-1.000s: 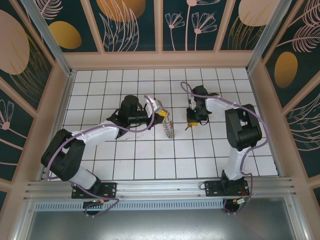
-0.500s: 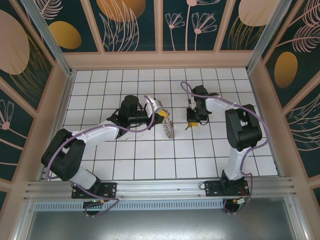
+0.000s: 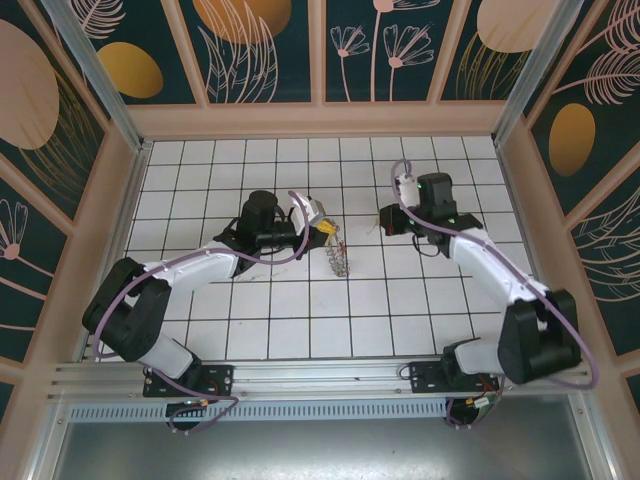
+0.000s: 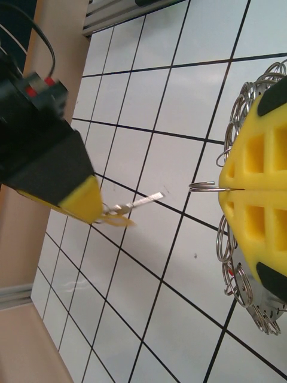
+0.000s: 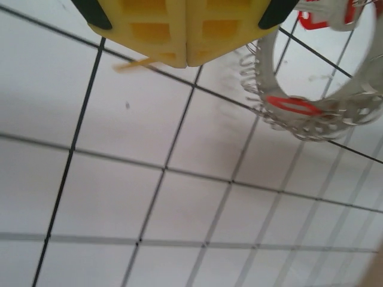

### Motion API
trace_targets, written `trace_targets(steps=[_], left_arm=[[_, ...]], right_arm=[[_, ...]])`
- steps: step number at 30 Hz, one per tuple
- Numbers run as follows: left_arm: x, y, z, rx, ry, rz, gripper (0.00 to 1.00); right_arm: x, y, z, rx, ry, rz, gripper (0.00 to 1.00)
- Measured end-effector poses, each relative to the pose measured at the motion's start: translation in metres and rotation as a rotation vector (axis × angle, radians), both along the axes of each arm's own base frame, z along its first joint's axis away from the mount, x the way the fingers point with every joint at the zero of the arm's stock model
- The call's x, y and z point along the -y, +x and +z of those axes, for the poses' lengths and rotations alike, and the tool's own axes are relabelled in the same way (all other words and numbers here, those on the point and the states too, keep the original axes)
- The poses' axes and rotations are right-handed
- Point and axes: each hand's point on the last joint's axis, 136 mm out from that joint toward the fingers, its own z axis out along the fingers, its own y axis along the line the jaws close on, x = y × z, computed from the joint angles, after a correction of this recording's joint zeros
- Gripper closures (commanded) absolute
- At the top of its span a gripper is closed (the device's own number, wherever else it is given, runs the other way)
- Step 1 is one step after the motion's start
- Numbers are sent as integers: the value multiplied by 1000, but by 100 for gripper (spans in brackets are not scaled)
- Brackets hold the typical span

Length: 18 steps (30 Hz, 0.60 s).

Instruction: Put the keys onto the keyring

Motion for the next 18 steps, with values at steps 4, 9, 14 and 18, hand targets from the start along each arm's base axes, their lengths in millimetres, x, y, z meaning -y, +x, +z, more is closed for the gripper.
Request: trace_targets(steps=[4, 9, 14, 18], left_arm=[[0, 0, 1, 5, -5, 0, 100], [1, 1, 6, 13, -22, 0, 100], [3, 0, 10, 19, -38, -10, 100], [4, -3, 9, 13, -43, -21, 100]], right_arm=[[-1, -19, 23, 168, 54, 61, 100], [-5, -43, 49, 382, 102, 148, 100], [-6, -53, 59, 495, 136, 170, 100], [-6, -54, 69, 553, 152, 175, 100]])
